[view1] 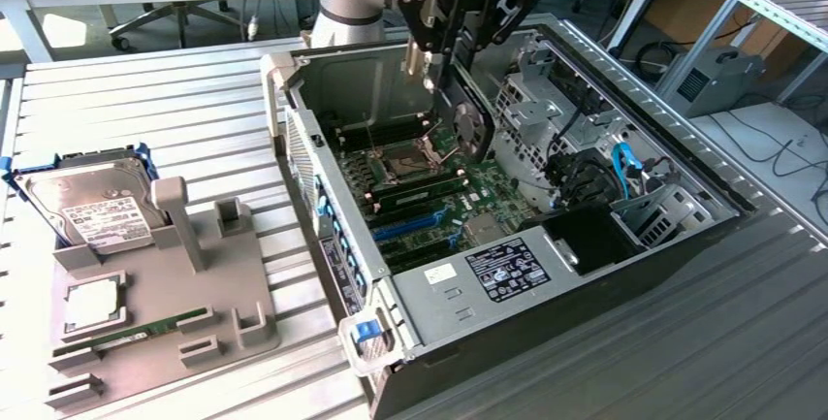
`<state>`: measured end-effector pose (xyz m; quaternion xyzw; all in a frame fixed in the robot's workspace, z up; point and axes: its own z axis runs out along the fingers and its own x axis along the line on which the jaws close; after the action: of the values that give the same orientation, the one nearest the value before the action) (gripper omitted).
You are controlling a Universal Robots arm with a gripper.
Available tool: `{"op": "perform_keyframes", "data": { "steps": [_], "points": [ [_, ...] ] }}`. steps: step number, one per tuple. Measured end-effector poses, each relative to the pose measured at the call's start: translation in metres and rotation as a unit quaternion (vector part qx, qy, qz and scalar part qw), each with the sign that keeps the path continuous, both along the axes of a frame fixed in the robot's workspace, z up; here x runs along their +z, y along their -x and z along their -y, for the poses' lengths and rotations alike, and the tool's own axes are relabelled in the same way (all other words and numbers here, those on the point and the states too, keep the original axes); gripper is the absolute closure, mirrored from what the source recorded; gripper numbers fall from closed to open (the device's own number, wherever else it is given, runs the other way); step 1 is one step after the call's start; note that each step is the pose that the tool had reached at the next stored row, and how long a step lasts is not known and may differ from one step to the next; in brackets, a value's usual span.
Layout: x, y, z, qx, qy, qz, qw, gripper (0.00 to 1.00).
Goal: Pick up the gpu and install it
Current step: 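Pick up the gpu and move the gpu toward the slot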
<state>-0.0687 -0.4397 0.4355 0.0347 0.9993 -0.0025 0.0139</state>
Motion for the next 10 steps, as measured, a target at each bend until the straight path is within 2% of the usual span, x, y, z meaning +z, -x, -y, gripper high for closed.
{"op": "perform_keyframes", "data": {
  "steps": [1,4,7,10],
  "points": [
    [-0.0001,-0.008,0.0,0.0,0.001,0.0,1.0,0.73],
    [-0.0002,-0.015,0.0,0.0,0.0019,0.0,1.0,0.73],
    [-0.0004,-0.034,0.0,0.0,0.0045,0.0,1.0,0.73],
    [-0.0005,-0.044,0.0,0.0,0.0059,0.0,1.0,0.73]
  ]
}}
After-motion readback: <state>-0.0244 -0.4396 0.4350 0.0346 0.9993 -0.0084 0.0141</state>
